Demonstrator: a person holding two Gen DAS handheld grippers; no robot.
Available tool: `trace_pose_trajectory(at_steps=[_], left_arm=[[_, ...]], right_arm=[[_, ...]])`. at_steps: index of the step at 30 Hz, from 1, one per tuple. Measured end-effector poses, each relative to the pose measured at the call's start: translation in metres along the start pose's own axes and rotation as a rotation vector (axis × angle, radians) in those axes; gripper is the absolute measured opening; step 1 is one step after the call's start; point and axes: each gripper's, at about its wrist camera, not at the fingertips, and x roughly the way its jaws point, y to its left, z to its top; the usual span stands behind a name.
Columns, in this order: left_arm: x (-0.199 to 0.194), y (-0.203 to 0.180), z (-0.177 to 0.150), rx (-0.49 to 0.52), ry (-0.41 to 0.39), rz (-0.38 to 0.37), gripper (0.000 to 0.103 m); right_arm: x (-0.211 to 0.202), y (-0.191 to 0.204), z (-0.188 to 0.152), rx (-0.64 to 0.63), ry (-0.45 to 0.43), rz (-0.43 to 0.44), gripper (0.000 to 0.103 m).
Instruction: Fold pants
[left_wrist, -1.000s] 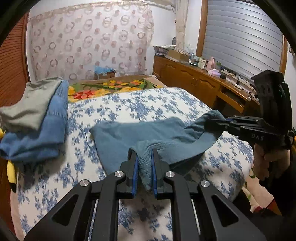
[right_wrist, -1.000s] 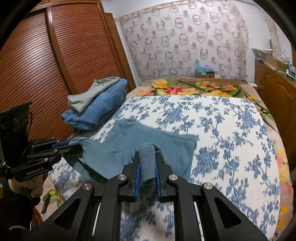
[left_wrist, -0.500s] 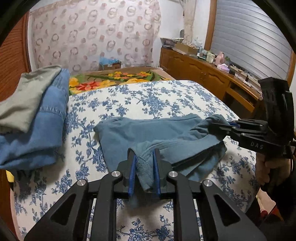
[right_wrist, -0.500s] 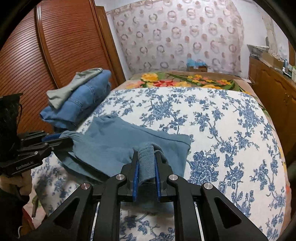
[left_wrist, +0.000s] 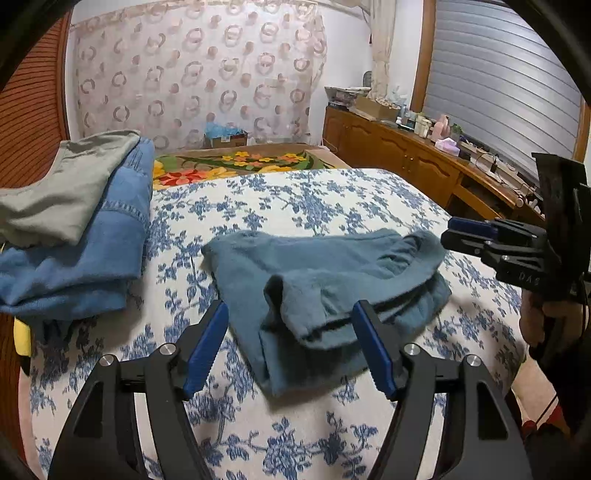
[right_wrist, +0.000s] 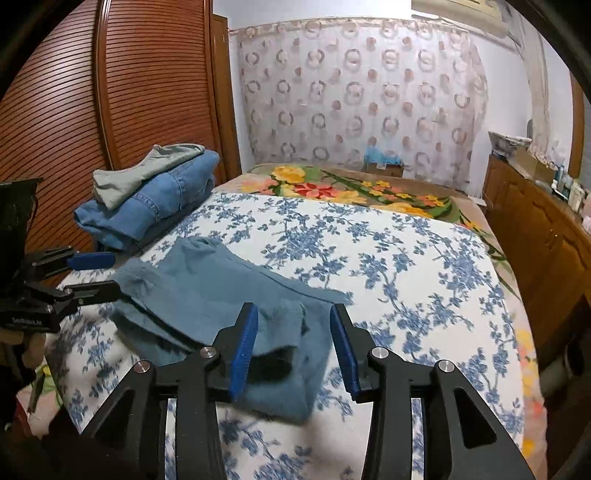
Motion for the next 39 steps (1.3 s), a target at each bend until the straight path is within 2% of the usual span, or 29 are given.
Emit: trace_pose_trajectory(at_steps=[10, 19, 27, 32, 33, 34, 35, 36, 37, 39], left_arm=[[0.017, -0.003, -0.021, 0.048, 0.096, 0.024, 0.071], [0.038, -0.004, 0.001, 0.085, 0.112, 0.055, 0.071], [0.057, 0.005, 0.022, 0.067, 0.104, 0.075, 0.071], [0.067, 0.017, 0.031, 0.016, 0.103, 0.068, 0.071], [0.068, 0.019, 0.033, 0.007, 0.102, 0.066, 0.071], [0.069, 0.021, 0.034, 0.0, 0.101, 0.068, 0.071], [0.069, 0.021, 0.035, -0.005, 0.099, 0.074, 0.071], [0.069, 0.022, 0.035, -0.008, 0.097, 0.078, 0.071], [0.069, 0.022, 0.036, -0.01, 0.094, 0.077, 0.071], [0.066, 0.021, 0.035, -0.008, 0.088, 0.077, 0.071]], right_arm=[[0.0, -0.002, -0.029, -0.047, 0.092, 0.019, 0.045], [0.034, 0.0, -0.017, -0.095, 0.185, -0.004, 0.045], [0.058, 0.003, 0.011, -0.115, 0.176, 0.004, 0.045], [0.072, -0.004, 0.02, -0.088, 0.134, 0.078, 0.045], [0.075, -0.007, 0.021, -0.076, 0.135, 0.093, 0.042], [0.079, -0.01, 0.021, -0.063, 0.135, 0.107, 0.024], [0.081, -0.012, 0.021, -0.053, 0.135, 0.119, 0.015], [0.084, -0.015, 0.022, -0.042, 0.128, 0.12, 0.014], [0.085, -0.018, 0.023, -0.027, 0.119, 0.119, 0.008], [0.086, -0.023, 0.025, 0.008, 0.1, 0.127, 0.007]])
